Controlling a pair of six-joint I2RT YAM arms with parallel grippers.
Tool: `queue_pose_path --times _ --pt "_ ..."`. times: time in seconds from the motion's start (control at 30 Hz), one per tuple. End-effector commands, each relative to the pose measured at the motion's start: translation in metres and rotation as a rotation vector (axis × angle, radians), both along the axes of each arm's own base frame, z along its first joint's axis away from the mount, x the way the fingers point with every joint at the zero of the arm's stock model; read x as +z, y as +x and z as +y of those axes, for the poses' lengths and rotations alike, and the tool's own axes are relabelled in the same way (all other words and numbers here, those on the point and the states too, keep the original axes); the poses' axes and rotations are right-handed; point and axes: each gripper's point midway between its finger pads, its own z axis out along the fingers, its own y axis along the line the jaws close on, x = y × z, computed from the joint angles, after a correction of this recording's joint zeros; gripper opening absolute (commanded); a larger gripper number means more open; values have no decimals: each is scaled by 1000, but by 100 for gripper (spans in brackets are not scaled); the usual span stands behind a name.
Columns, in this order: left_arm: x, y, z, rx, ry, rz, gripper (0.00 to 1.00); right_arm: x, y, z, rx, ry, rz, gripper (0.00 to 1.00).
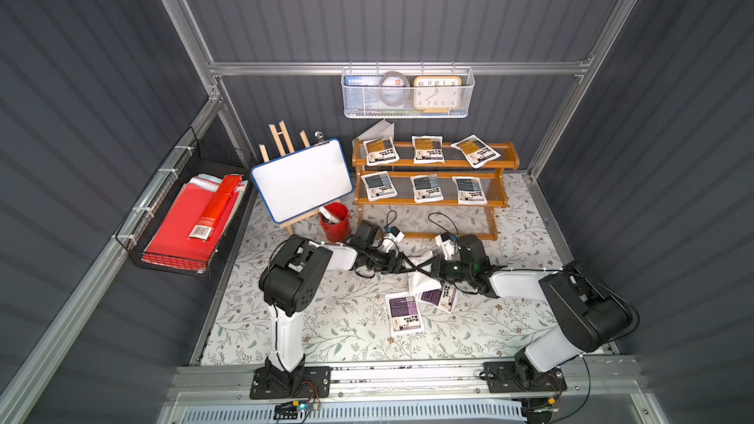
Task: Place the bagged coffee beans on the shelf by color
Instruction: Adjust the bagged coffee beans at the center of the board.
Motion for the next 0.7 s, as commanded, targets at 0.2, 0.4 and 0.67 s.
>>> queue_pose_path --times 0.2,0.4,0.67 --pt "9 -1 1 -19 -41 6 53 18 6 21 67 73 -25 13" --pt "15 -2 1 -45 -47 -25 27 12 2 23 67 45 -25 15" --pt "17 4 3 -21 -8 -51 0 9 2 25 47 8 -20 34"
